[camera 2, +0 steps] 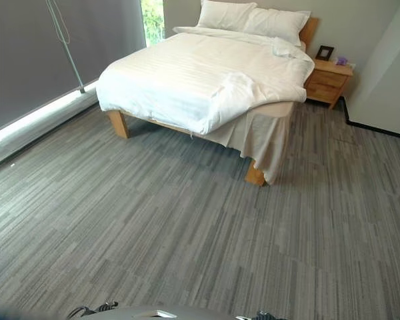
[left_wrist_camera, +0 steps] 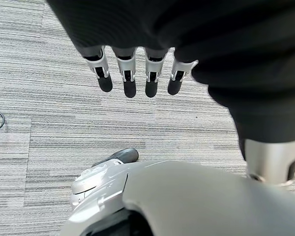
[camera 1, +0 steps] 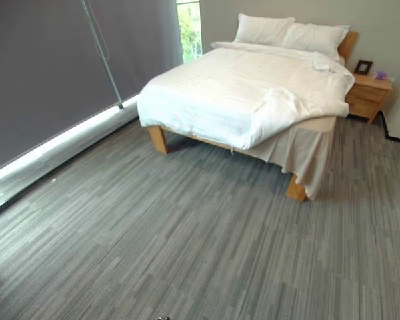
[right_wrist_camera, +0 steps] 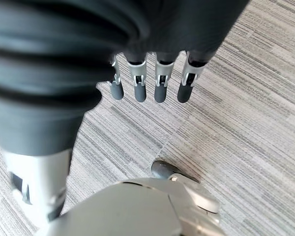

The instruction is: Making the bed.

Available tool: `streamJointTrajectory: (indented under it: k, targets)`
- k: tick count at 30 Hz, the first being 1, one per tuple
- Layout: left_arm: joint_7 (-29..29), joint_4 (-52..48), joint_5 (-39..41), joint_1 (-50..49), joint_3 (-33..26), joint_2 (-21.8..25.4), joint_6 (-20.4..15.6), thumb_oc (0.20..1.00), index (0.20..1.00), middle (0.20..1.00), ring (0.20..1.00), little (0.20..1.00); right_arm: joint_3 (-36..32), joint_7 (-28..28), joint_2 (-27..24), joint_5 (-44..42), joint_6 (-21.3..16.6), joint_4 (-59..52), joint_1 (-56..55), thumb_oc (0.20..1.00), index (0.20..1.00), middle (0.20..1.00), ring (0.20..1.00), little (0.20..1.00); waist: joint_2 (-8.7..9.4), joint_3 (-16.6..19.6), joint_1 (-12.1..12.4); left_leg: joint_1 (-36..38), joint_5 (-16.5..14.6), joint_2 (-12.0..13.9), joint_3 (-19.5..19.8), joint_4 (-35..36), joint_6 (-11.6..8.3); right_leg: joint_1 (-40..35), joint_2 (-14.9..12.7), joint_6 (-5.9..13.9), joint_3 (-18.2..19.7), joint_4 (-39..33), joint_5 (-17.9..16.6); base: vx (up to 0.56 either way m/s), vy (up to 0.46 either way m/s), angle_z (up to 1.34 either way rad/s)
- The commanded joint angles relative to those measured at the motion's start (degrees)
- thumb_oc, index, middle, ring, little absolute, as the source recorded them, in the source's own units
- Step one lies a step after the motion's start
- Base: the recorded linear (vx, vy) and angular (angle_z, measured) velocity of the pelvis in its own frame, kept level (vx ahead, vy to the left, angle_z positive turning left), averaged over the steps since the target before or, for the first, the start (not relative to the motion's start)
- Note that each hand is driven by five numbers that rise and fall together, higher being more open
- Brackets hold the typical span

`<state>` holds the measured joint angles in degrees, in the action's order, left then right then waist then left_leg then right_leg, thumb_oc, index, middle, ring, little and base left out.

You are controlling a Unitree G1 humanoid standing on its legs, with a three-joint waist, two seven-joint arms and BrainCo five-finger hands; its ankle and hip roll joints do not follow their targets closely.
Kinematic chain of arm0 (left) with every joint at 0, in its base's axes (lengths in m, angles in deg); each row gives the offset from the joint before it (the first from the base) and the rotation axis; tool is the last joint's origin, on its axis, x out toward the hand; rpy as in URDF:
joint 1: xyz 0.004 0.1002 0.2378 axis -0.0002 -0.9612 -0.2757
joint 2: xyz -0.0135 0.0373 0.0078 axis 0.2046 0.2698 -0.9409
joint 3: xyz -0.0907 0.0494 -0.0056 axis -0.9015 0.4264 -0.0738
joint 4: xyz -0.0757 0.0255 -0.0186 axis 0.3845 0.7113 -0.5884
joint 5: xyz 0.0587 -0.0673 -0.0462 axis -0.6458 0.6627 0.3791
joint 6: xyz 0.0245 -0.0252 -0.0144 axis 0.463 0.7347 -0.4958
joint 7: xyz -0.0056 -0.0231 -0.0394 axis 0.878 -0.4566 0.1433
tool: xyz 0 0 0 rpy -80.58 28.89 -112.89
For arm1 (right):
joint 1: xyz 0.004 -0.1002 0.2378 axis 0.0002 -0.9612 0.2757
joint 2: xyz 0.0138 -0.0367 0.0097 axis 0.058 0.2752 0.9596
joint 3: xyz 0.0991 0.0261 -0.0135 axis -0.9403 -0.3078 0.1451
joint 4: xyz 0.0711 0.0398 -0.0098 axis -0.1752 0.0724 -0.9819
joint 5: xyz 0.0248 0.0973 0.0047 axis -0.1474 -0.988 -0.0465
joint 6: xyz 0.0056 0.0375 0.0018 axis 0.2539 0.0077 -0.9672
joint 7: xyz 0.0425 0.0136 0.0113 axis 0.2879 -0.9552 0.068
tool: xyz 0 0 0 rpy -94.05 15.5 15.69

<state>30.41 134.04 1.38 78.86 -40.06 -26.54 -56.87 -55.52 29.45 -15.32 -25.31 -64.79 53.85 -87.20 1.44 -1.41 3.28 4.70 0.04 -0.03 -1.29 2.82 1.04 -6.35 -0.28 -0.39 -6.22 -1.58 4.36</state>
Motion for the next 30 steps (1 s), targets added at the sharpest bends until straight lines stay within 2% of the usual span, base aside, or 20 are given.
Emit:
streamJointTrajectory:
  k: [1,7,11,12,14,15,16,17,18,19,20,23,27,30]
  targets:
    - [0.2,2.8,-2.1,3.0,0.2,-2.1,-0.7,1.000,1.000,1.000,1.000,1.000,2.5,-0.5,0.7,-1.0,-0.3,2.4,1.3,1.000,1.000,1.000,1.000,1.000,2.04,-0.9,0.0,0.6,0.3,-1.6,5.8,2.2,-0.10,-1.5,-3.1,4.15,-1.6,-3.4,-6.6,0.00,0.000,0.00]
    - [0.7,3.7,1.5,3.2,-2.8,-1.7,-0.8,1.000,1.000,1.000,1.000,1.000,2.0,-0.3,0.7,-1.7,-0.5,2.1,1.3,1.000,1.000,1.000,1.000,1.000,2.13,-0.5,-0.1,1.0,0.1,-1.5,5.6,2.2,-0.07,-1.7,-3.1,4.16,-1.3,-3.4,-6.5,0.01,0.004,-0.02]
    - [2.0,1.0,7.7,4.0,-7.2,0.1,-1.6,1.000,1.000,1.000,1.000,1.000,-1.5,0.7,-0.5,-8.8,-2.0,-1.8,1.4,1.000,1.000,1.000,1.000,1.000,1.96,-0.1,-0.4,1.4,-0.1,-1.5,5.4,2.2,-0.21,-1.9,-3.1,4.25,-1.0,-3.4,-6.4,0.02,0.004,-0.01]
    - [3.7,-4.6,10.7,4.2,-8.6,1.6,-2.2,1.000,1.000,1.000,1.000,1.000,-3.4,1.8,-2.3,-12.0,-3.3,-7.7,1.3,1.000,1.000,1.000,1.000,1.000,1.71,-0.2,-0.7,1.4,0.0,-1.4,5.2,2.2,-0.29,-1.8,-3.1,4.40,-0.7,-3.4,-6.6,0.00,0.000,0.00]
    - [4.1,-8.6,11.3,3.9,-8.6,2.1,-2.3,1.000,1.000,1.000,1.000,1.000,-3.8,2.7,-3.0,-12.3,-3.5,-11.4,0.9,1.000,1.000,1.000,1.000,1.000,1.54,-0.3,-0.8,1.4,0.0,-1.4,5.2,2.2,-0.32,-1.8,-3.1,4.45,-0.7,-3.4,-6.6,-0.01,0.011,-0.02]
    - [5.4,-17.3,12.1,3.3,-8.7,3.6,-3.2,1.000,1.000,1.000,1.000,1.000,-5.5,4.1,-4.8,-13.7,-4.5,-19.7,0.5,1.000,1.000,1.000,1.000,1.000,1.19,-0.5,-1.1,1.3,0.2,-1.4,5.0,2.2,-0.36,-1.6,-3.2,4.62,-0.6,-3.4,-6.8,-0.01,0.023,-0.04]
    - [5.4,-17.4,12.0,3.2,-8.7,3.6,-3.1,1.000,1.000,1.000,1.000,1.000,-5.5,4.2,-4.8,-13.6,-4.4,-19.8,0.4,1.000,1.000,1.000,1.000,1.000,1.18,-0.5,-1.1,1.4,0.2,-1.3,5.0,2.2,-0.37,-1.7,-3.2,4.62,-0.6,-3.4,-6.8,-0.02,0.030,-0.05]
    - [6.8,-30.0,13.5,1.1,-9.9,5.2,-4.4,1.000,1.000,1.000,1.000,1.000,-6.8,5.7,-6.6,-13.2,-5.6,-29.6,-0.6,1.000,1.000,1.000,1.000,1.000,0.95,-0.6,-1.1,1.3,0.2,-1.4,4.9,2.2,-0.36,-1.5,-3.3,4.75,-0.6,-3.4,-6.9,-0.01,0.013,-0.07]
    - [6.8,-30.1,13.5,1.0,-9.9,5.2,-4.3,1.000,1.000,1.000,1.000,1.000,-6.8,5.8,-6.6,-13.2,-5.5,-29.7,-0.7,1.000,1.000,1.000,1.000,1.000,0.94,-0.6,-1.1,1.3,0.2,-1.3,4.9,2.2,-0.36,-1.6,-3.3,4.75,-0.6,-3.4,-6.9,-0.02,0.020,-0.10]
    - [7.6,-36.6,15.2,-0.2,-11.0,5.7,-5.0,1.000,1.000,1.000,1.000,1.000,-8.1,6.1,-7.6,-13.0,-6.0,-36.4,-0.9,1.000,1.000,1.000,1.000,1.000,0.87,-0.7,-1.1,1.1,0.3,-1.4,4.9,2.2,-0.35,-1.4,-3.4,4.84,-0.6,-3.4,-7.0,-0.01,0.006,-0.07]
    - [7.6,-36.8,15.2,-0.3,-11.0,5.7,-4.9,1.000,1.000,1.000,1.000,1.000,-8.1,6.1,-7.6,-12.9,-5.9,-36.5,-1.0,1.000,1.000,1.000,1.000,1.000,0.86,-0.7,-1.1,1.1,0.3,-1.4,4.9,2.2,-0.35,-1.4,-3.4,4.85,-0.6,-3.4,-7.0,-0.01,0.010,-0.05]
    - [8.7,-43.3,18.9,-0.4,-12.4,5.4,-5.9,1.000,1.000,1.000,1.000,1.000,-9.7,7.4,-7.5,-14.5,-7.7,-47.0,-1.3,1.000,1.000,1.000,1.000,1.000,0.81,-0.9,-1.2,1.0,0.3,-1.5,4.9,2.2,-0.22,-1.3,-3.5,4.91,-0.5,-3.4,-7.1,0.00,0.000,0.00]
    - [8.4,-44.8,20.6,-0.1,-12.8,5.1,-6.2,1.000,1.000,1.000,1.000,1.000,-8.8,7.2,-7.3,-12.7,-7.7,-52.2,-1.4,1.000,1.000,1.000,1.000,1.000,0.78,-1.3,-1.3,0.7,0.3,-1.5,4.6,2.2,-0.18,-0.9,-3.7,4.97,-0.3,-3.4,-7.3,0.00,0.000,0.00]
    - [9.7,-45.0,20.7,-0.6,-14.1,5.3,-5.8,1.000,1.000,1.000,1.000,1.000,-7.8,6.5,-5.7,-15.2,-7.7,-57.0,-1.6,1.000,1.000,1.000,1.000,1.000,0.83,-2.1,-1.2,0.2,0.4,-1.5,4.1,2.2,-0.10,-0.1,-3.8,5.09,0.1,-3.4,-7.6,-0.03,0.005,-0.03]
